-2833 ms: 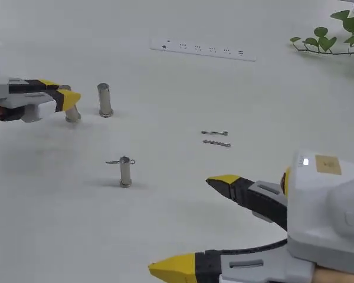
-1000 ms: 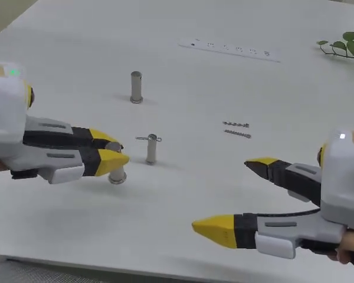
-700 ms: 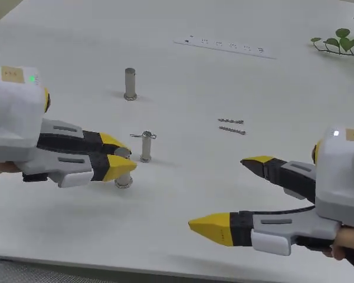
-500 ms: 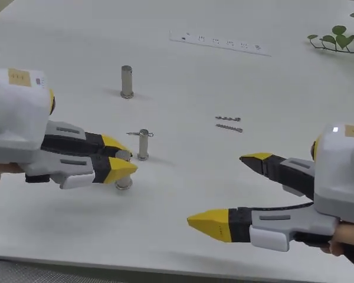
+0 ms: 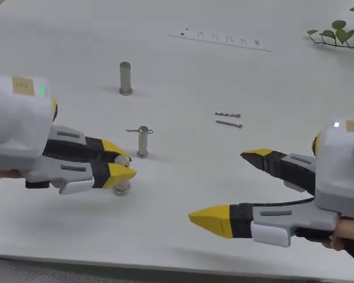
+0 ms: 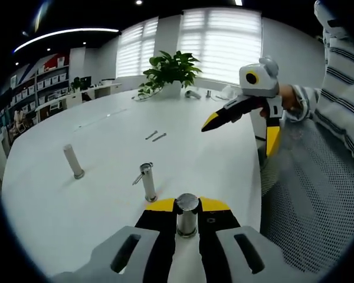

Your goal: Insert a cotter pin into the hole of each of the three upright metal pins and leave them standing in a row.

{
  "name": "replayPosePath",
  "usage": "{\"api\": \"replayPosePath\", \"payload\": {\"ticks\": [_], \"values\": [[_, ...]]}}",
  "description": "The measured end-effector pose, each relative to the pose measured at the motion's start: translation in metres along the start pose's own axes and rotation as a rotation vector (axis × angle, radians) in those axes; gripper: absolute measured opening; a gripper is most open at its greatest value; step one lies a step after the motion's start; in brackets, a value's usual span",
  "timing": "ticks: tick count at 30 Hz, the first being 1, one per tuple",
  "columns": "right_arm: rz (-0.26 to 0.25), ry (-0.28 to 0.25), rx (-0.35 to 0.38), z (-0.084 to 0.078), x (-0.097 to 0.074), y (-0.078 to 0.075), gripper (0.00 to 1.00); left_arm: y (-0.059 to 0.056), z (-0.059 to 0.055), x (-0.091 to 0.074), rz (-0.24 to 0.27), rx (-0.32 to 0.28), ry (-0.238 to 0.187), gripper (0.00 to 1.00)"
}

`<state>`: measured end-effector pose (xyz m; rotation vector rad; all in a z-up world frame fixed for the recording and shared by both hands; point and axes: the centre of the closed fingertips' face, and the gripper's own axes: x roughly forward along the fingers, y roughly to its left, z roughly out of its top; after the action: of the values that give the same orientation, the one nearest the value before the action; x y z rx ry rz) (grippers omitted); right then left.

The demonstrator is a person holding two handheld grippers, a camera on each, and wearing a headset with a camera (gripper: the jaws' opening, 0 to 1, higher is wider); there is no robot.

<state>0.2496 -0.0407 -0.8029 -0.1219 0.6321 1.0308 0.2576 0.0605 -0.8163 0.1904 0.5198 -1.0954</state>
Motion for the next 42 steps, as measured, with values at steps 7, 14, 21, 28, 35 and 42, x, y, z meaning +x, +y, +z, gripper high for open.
{"api": "replayPosePath", "payload": {"ticks": [7,14,21,28,35,42], "values": [[-0.001,0.005,0.001,-0.0016,-0.0008,-0.0014,0.93,0.0008,0.0006,0.0024,-0.003,-0.001,-0.018,0.11],[0.005,0.012,0.0,-0.0028,0.0007,-0.0002,0.93,0.0032,-0.0003,0.0023,-0.006,-0.041,-0.036,0.12],[0.005,0.014,0.001,-0.0031,0.0014,-0.0001,0.93,-0.0008,0.0012,0.0052,-0.024,-0.05,-0.054,0.13],[0.001,0.014,0.0,-0.0032,0.0,-0.0012,0.93,-0.0022,0.001,0.0059,-0.031,-0.058,-0.058,0.14],[-0.007,0.016,-0.002,-0.0034,-0.0024,-0.0042,0.93,-0.0035,-0.0069,0.0047,-0.037,-0.054,-0.029,0.28],[-0.007,0.021,-0.01,-0.0025,-0.0042,-0.0061,0.93,-0.0055,-0.0083,-0.0027,-0.043,-0.042,-0.045,0.44]]}}
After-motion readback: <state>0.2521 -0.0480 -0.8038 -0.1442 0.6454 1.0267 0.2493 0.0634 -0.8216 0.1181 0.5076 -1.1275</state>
